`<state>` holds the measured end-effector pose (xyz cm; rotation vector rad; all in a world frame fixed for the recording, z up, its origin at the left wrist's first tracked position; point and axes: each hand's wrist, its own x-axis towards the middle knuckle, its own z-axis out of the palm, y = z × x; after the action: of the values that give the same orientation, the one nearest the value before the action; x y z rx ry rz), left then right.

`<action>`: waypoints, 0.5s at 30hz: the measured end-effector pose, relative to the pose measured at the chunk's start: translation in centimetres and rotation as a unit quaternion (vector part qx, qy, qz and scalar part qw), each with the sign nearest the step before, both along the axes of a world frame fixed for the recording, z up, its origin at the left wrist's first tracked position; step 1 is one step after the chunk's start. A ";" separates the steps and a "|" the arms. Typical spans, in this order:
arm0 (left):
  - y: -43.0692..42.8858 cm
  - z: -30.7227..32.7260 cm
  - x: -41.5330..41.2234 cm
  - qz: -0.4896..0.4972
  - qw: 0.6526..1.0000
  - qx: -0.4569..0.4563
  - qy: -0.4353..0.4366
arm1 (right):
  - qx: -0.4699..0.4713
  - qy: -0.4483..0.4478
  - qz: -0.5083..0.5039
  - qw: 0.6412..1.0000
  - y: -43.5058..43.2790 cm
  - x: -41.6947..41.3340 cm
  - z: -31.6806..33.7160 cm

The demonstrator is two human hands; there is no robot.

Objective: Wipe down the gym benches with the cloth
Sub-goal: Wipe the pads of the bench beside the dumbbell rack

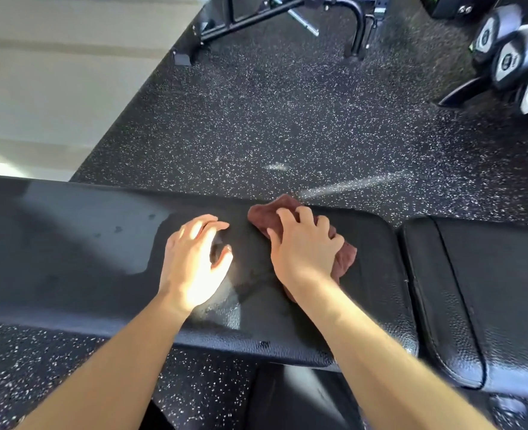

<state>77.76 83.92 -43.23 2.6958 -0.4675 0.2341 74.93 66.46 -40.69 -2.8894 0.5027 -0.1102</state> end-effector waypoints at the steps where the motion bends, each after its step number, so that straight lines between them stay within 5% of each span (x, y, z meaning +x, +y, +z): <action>1: 0.0 0.0 0.0 -0.001 1.000 0.001 0.000 | 0.000 -0.001 -0.006 1.000 0.1 0.8 0.1; 15: 3.0 0.4 4.2 -0.009 1.000 0.002 -0.008 | -0.006 0.023 -0.122 0.992 0.1 -0.3 0.0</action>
<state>81.93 86.97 -42.85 2.6939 -0.4961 0.2496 74.66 66.59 -40.66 -2.8343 0.8665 -0.0846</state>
